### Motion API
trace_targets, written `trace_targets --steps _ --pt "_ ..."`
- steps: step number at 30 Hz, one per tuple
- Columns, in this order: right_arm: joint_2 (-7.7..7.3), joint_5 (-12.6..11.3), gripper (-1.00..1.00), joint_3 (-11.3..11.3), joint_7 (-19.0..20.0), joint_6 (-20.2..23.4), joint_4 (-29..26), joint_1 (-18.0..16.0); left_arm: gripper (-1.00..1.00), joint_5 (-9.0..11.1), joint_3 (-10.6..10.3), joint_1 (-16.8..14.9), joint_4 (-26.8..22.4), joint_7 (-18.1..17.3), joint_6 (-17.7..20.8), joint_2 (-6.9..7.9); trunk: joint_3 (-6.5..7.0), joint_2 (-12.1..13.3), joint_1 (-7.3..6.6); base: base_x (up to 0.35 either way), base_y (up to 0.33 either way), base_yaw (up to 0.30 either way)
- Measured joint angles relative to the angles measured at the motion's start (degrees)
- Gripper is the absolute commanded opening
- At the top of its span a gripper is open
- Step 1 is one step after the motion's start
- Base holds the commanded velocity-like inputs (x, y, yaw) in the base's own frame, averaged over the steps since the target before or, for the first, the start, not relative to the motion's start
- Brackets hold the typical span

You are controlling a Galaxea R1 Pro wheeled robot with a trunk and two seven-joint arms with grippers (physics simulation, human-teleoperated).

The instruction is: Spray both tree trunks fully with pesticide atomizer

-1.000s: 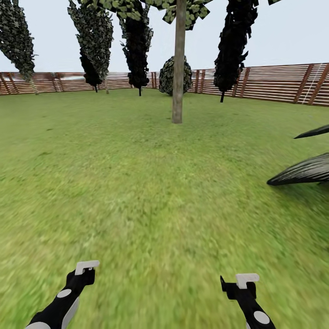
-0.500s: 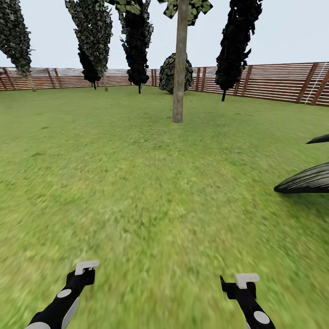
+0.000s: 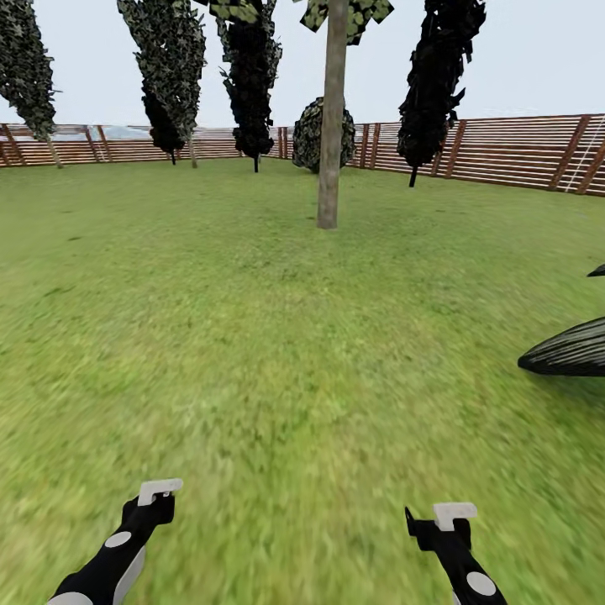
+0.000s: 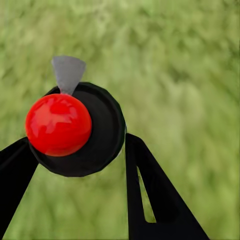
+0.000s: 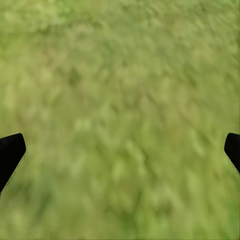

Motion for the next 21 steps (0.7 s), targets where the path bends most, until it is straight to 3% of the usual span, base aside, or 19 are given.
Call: trace_targets --steps 21 --pt "0.0 0.0 1.0 0.0 0.0 0.0 0.01 0.0 -1.0 0.25 0.06 0.0 0.0 0.0 0.0 0.0 0.0 0.0 0.0 0.34 0.0 0.0"
